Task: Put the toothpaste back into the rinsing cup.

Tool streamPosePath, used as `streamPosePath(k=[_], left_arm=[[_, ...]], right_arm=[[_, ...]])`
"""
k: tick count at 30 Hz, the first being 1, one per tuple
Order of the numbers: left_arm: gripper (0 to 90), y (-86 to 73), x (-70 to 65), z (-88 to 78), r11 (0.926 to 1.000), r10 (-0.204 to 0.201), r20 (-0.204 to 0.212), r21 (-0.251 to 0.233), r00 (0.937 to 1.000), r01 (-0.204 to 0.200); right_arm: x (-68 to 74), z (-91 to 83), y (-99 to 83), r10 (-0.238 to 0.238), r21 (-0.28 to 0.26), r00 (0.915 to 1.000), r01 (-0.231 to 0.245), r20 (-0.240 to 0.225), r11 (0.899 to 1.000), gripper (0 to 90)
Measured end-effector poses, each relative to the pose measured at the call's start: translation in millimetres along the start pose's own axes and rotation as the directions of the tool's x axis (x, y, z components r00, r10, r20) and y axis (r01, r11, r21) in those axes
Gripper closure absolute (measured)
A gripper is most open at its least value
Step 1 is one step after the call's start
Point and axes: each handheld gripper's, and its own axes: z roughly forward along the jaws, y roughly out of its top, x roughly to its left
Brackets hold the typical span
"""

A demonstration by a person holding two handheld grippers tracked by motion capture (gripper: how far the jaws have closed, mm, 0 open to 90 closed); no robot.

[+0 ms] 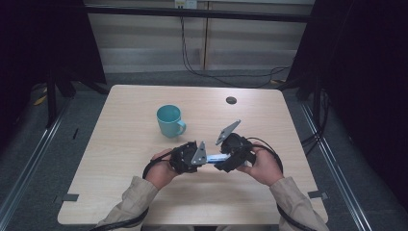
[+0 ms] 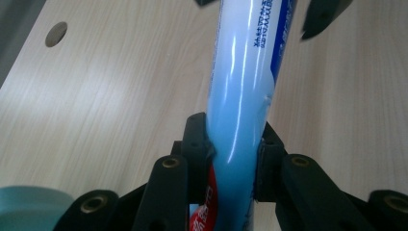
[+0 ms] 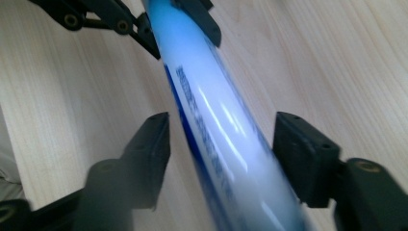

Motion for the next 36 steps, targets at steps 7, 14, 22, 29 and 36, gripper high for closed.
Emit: streamPosePath(k=[7, 14, 22, 29, 36], left_arm=[[73.8, -12.2, 6.1, -5.6, 0.9993, -0.035, -0.006, 0.016, 0.9994, 0.035], [73.9, -16.7, 11.2, -9.8, 0.9978, -0.057, -0.013, 0.033, 0.9983, 0.057], [73.9, -16.3, 13.4, -11.6, 0.998, -0.053, -0.009, 0.033, 0.9985, 0.053], [73.9, -12.0, 11.4, -12.2, 0.9989, -0.043, 0.004, 0.017, 0.9991, 0.043], [73.4, -10.5, 8.7, -10.1, 0.9998, 0.001, -0.006, 0.021, 1.0, -0.001]], right_arm=[[-14.4, -14.9, -14.7, 0.071, -0.074, 0.9963, -0.067, 0.048, 0.995, 28.9], [-18.9, -23.2, -19.1, 0.052, -0.082, 0.9977, -0.048, 0.044, 0.995, 27.3], [-21.3, -13.4, -19.7, 0.061, -0.048, 0.9974, -0.059, 0.039, 0.997, 26.1], [-24.0, -8.7, -18.2, 0.077, -0.062, 0.997, -0.076, 0.004, 0.995, 29.2], [-20.2, -4.3, -11.4, 0.057, -0.02, 0.9966, -0.058, -0.06, 0.998, 49.1]])
